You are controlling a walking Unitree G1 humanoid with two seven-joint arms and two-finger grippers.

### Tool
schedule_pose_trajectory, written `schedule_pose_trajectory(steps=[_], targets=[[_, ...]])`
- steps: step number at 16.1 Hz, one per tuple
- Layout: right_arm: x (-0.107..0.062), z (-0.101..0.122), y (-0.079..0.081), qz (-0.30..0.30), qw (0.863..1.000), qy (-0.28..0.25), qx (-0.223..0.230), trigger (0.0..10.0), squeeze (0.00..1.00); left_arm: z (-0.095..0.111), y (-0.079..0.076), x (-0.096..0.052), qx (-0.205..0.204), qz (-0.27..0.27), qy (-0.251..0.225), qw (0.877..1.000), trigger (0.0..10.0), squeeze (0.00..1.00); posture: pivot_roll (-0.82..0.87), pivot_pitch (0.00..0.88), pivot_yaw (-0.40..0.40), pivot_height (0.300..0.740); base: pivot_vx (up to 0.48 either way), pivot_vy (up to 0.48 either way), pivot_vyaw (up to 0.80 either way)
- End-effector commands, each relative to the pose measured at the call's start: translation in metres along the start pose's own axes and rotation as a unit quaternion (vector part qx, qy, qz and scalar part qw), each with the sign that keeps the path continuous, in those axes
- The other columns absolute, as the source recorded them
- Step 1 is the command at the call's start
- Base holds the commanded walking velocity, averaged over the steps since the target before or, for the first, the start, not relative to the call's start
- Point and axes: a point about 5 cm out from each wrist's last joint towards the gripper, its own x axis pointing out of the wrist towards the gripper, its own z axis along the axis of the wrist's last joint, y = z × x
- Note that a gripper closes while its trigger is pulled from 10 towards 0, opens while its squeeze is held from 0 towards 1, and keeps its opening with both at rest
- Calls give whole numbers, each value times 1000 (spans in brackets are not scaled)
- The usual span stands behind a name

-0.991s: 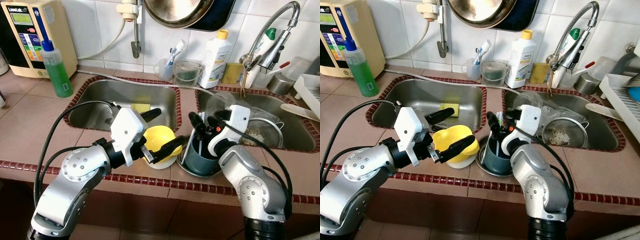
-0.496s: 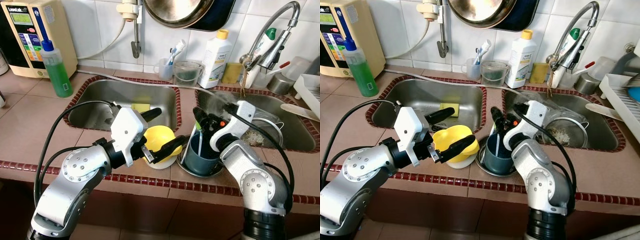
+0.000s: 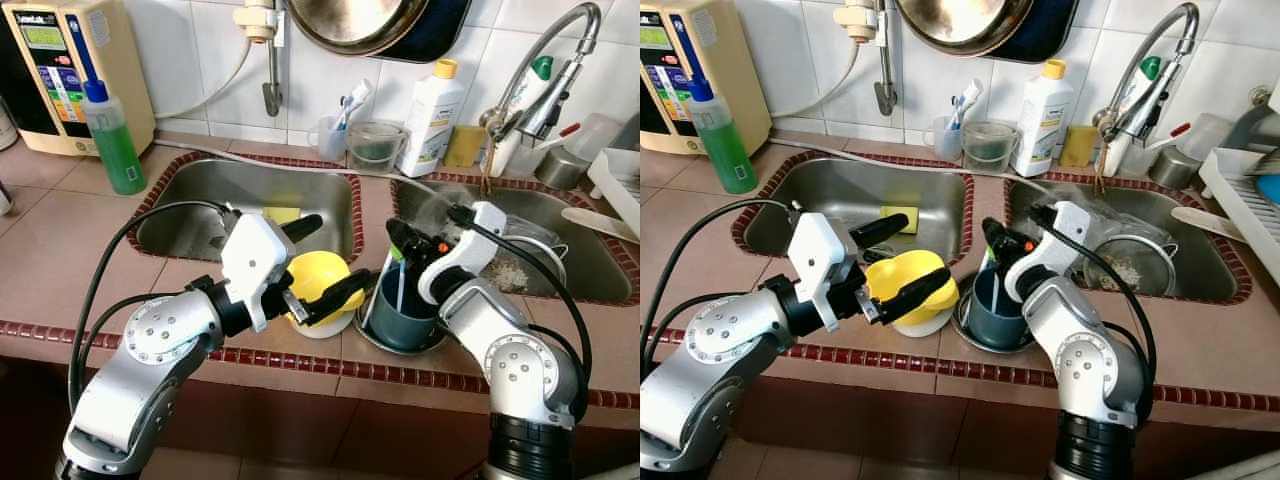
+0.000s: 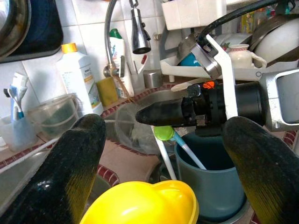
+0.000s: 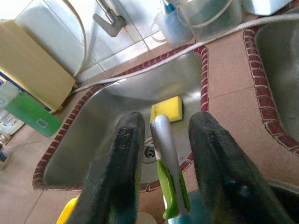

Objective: Kitchen organization

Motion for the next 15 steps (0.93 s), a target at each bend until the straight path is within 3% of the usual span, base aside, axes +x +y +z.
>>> schedule_pose_trajectory(steps=[1, 2, 4, 5, 6, 7, 9, 10, 11, 12, 13, 15], targets=[[-1, 5, 3, 4, 1000, -1, 2, 0, 0, 5, -2, 1, 6, -4, -6, 1000, 10000, 0, -24, 4, -64, 740, 0, 0, 0], [-1, 5, 3, 4, 1000, 2, -2, 314, 0, 5, -1, 1, 5, -4, -7, 1000, 10000, 0, -24, 5, -65, 740, 0, 0, 0], [-2, 4, 3, 5, 1000, 10, -10, 2353, 0, 5, -2, 2, 5, -4, -7, 1000, 10000, 0, -26, 8, -67, 740, 0, 0, 0], [-3, 4, 3, 6, 1000, 13, -13, 2902, 0, 5, -2, 2, 5, -3, -8, 1000, 10000, 0, -27, 10, -67, 740, 0, 0, 0], [-3, 3, 3, 9, 1000, 19, -15, 5373, 0, 5, -2, 2, 4, -2, -9, 1000, 10000, 0, -26, 10, -68, 740, 0, 0, 0], [-4, 3, 3, 10, 1000, 21, -19, 10000, 0, 5, -2, 2, 4, -2, -9, 1000, 10000, 0, -26, 11, -69, 740, 0, 0, 0], [-4, 4, 4, 14, 999, 22, -22, 10000, 0, 5, -2, 2, 3, 0, -9, 1000, 10000, 0, -27, 13, -69, 740, 0, 0, 0], [-5, 6, 5, 19, 1000, 16, -17, 8431, 0, 5, -2, 2, 3, 1, -9, 1000, 10000, 0, -28, 12, -69, 740, 0, 0, 0], [-5, 7, 5, 17, 1000, 15, -17, 1137, 0, 5, -2, 2, 3, 2, -10, 1000, 10000, 0, -28, 13, -70, 740, 0, 0, 0], [-5, 8, 5, 15, 1000, 13, -19, 0, 0, 5, -2, 2, 2, 2, -10, 1000, 10000, 0, -28, 13, -70, 740, 0, 0, 0], [-5, 8, 5, 17, 1000, 13, -19, 0, 0, 5, -2, 3, 3, 2, -10, 1000, 10000, 0, -28, 14, -70, 740, 0, 0, 0], [-6, 11, 6, 24, 999, 20, -24, 10000, 0, 5, -1, 3, 2, 4, -11, 1000, 10000, 0, -29, 14, -69, 740, 0, 0, 0]])
